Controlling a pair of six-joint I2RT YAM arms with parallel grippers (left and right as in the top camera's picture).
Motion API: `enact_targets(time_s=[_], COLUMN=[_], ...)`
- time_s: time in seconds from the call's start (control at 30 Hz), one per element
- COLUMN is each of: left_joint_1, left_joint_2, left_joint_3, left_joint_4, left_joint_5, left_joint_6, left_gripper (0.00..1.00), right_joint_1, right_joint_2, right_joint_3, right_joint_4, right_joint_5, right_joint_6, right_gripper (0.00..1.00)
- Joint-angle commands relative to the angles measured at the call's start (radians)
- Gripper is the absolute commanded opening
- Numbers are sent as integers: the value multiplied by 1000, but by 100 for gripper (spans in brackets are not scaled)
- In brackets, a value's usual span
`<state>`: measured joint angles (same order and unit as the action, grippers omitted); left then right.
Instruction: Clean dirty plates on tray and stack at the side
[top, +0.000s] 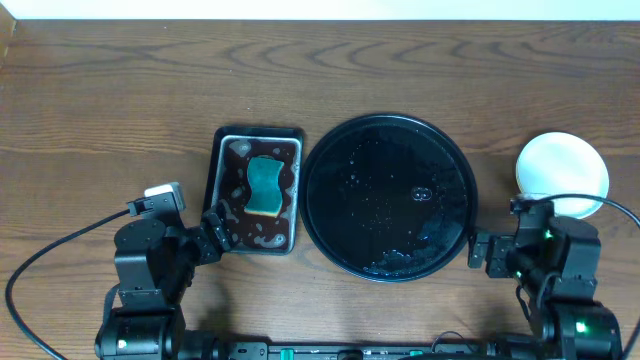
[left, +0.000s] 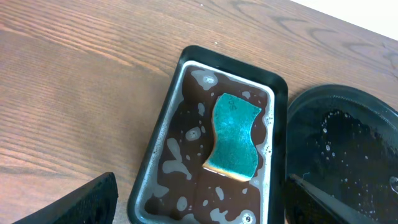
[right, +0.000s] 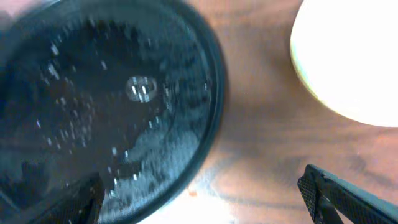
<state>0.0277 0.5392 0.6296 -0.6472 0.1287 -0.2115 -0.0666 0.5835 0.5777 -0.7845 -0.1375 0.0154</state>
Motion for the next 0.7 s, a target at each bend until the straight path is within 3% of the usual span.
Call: enact_targets(time_s=[0.0,0.17,0.47,0.6,0.67], left_joint_1=[-3,-3,-3,-3,-3], left_joint_2=[-4,-4,-4,-4,-4], left_joint_3=[-6,-6,-6,-6,-6], left_joint_4=[0,0,0,0,0], left_joint_5=[2,2,2,2,2], left_joint_6=[12,12,12,12,12], left_gripper=[85,85,86,86,86], right_joint_1=[23,63,95,93,95], right_joint_2=[-91,-255,-511,-581,-578], right_joint_3=[-7,-90,-459,-568,-572], right_joint_4=[43,246,853,964,932], right_joint_5=[-1,6,22,36,59], right_joint_6=[-15,-23,-24,-24,-24], right_gripper=[99,99,99,99,99])
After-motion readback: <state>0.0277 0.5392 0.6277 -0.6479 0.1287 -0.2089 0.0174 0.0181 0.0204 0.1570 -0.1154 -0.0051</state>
